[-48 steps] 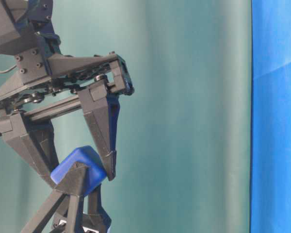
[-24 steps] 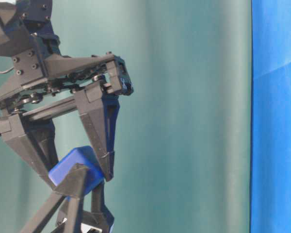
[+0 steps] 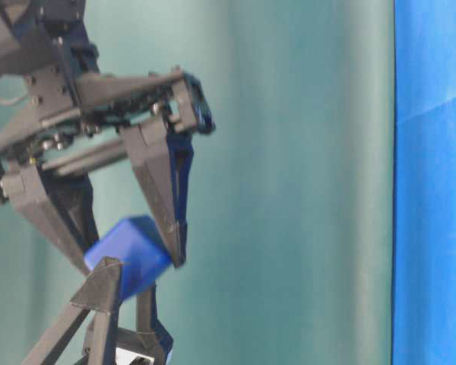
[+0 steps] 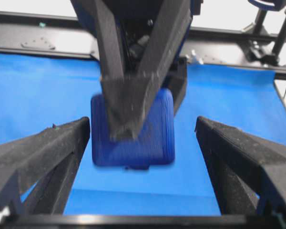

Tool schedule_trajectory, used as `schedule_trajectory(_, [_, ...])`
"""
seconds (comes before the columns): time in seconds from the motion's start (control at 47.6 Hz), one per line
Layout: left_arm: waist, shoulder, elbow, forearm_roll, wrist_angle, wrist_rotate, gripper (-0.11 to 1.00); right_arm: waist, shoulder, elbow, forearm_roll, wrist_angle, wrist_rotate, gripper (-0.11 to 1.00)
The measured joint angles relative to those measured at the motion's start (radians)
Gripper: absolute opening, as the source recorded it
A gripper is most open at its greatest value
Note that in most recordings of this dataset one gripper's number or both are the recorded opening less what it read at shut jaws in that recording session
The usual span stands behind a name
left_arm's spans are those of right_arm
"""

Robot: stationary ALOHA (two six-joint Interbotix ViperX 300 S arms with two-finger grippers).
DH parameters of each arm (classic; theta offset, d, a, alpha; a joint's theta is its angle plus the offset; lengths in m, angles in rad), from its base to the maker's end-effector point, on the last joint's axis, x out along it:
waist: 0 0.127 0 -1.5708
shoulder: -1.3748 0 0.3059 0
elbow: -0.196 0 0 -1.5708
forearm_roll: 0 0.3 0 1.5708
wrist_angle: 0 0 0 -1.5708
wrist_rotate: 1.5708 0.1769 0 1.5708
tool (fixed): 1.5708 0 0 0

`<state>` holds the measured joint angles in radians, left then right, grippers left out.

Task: Handover the blue block to the right arm after grasping it with the left arm, then place it in the designated position.
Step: 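Close the right gripper on the cube, open left, pull right back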

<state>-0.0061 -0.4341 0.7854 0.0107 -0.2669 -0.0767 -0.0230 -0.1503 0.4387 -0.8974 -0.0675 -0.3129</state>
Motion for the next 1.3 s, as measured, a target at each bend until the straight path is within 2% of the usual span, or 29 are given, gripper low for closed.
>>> schedule_trajectory(0.526, [0.0,-0.075,0.06,-0.002,0.0,0.002,0.93,0.0,-0.275,0.227,0.002,0.075,0.0,0.45])
schedule_trajectory(0.694, [0.0,-0.083,0.063,0.0,0.002,0.002,0.93,0.003,-0.325,0.25,0.002,0.106,0.002,0.45])
schedule_trajectory(0.967, [0.002,-0.084,0.063,0.0,0.0,0.002,0.93,0.009,-0.328,0.252,0.005,0.11,0.005,0.45])
schedule_trajectory(1.114, [0.0,-0.084,0.064,0.0,0.0,0.002,0.93,0.011,-0.328,0.252,0.043,0.11,0.066,0.45])
schedule_trajectory(1.303, [0.0,-0.084,0.063,0.0,0.0,0.003,0.93,0.012,-0.331,0.253,0.133,0.126,0.25,0.45])
